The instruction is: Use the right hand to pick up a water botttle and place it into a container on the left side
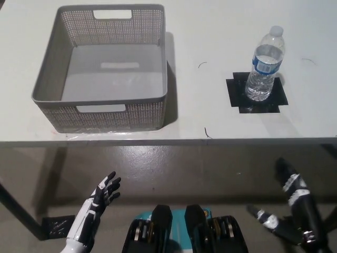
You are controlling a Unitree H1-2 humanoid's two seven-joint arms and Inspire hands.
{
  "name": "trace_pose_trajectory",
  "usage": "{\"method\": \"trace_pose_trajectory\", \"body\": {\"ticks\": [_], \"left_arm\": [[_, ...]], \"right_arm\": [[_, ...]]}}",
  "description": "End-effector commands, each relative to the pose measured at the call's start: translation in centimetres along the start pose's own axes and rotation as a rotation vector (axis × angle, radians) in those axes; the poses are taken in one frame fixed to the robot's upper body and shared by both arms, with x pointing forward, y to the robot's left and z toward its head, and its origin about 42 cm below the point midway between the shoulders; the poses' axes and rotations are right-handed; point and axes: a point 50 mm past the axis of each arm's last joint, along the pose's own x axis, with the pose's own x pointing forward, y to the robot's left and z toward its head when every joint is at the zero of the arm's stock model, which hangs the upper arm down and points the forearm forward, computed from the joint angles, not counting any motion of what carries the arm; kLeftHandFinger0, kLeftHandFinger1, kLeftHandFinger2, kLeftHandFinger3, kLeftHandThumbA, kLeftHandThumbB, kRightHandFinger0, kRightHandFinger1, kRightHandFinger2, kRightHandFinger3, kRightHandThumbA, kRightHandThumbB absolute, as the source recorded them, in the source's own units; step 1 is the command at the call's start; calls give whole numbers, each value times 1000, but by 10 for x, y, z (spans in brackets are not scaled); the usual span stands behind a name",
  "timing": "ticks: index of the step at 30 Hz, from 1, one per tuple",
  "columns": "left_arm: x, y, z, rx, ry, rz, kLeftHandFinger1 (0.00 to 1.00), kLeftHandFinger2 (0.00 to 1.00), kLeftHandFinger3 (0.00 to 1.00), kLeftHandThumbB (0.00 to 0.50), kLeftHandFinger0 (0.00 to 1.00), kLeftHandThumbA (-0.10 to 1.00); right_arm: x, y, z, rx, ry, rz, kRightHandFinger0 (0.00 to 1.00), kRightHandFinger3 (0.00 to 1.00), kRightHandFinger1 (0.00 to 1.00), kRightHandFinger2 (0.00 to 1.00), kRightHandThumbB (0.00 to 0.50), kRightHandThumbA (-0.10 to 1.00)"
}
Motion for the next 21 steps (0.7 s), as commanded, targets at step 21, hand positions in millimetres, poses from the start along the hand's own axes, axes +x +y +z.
{"method": "trace_pose_trajectory", "body": {"ticks": [21], "left_arm": [[3, 1, 8, -6, -65, -10, 1000, 1000, 1000, 158, 1000, 1000]], "right_arm": [[137, -58, 30, -92, -68, -174, 1000, 1000, 1000, 1000, 370, 1000]]}}
